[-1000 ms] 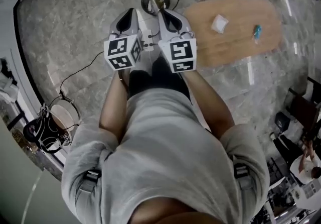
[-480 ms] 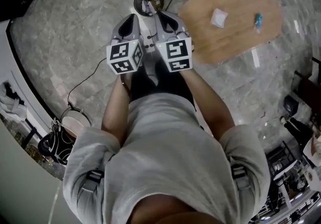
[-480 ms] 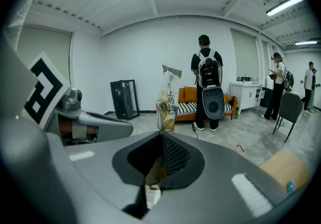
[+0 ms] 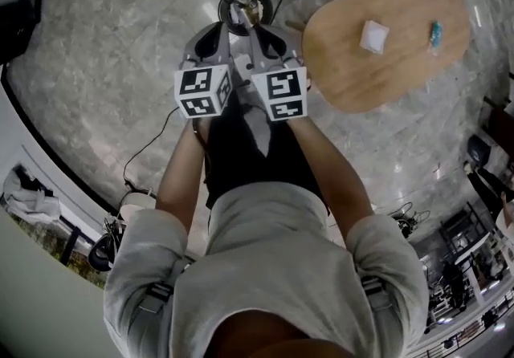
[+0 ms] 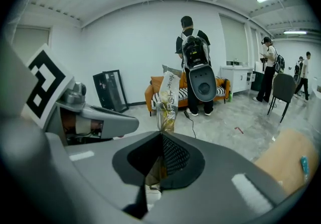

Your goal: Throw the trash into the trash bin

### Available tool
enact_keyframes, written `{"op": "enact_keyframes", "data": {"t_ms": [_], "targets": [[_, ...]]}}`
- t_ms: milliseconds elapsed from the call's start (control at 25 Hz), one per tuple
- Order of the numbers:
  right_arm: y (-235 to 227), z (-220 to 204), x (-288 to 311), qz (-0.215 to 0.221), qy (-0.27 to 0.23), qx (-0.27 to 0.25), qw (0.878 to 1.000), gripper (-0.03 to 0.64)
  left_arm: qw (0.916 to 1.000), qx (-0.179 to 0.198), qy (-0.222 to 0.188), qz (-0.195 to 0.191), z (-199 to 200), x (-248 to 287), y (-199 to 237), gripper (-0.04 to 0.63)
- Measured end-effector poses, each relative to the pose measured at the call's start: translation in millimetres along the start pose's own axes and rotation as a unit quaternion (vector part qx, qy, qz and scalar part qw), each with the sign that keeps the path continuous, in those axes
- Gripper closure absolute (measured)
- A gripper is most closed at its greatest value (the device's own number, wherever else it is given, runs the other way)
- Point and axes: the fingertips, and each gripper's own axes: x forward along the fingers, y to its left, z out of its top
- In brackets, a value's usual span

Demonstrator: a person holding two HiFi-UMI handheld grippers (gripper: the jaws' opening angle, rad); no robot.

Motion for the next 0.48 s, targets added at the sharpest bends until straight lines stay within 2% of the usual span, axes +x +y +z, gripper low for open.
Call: {"op": "enact_keyframes", "data": {"t_ms": [80,280,480], "targets": [[-4.7,-13.9,19.7,-0.013,0.002,0.0,1.0,0.606,0.9999,-0.002,0.011,-0.003,-16.5,21.7,16.2,0.58],[-23.5,-58.5,70.5,-0.032,0.013,0.04,0.999,0.606,0.9996,-0.008,0.027,-0.005,-57.6,72.8,46.9,0.58],[-26.3,-98.9,109.8,-0.035,0.008,0.021,0.999,0.606,0.9984,-0.016,0.041,-0.036,-109.8,111.1,57.5,0.58]]}}
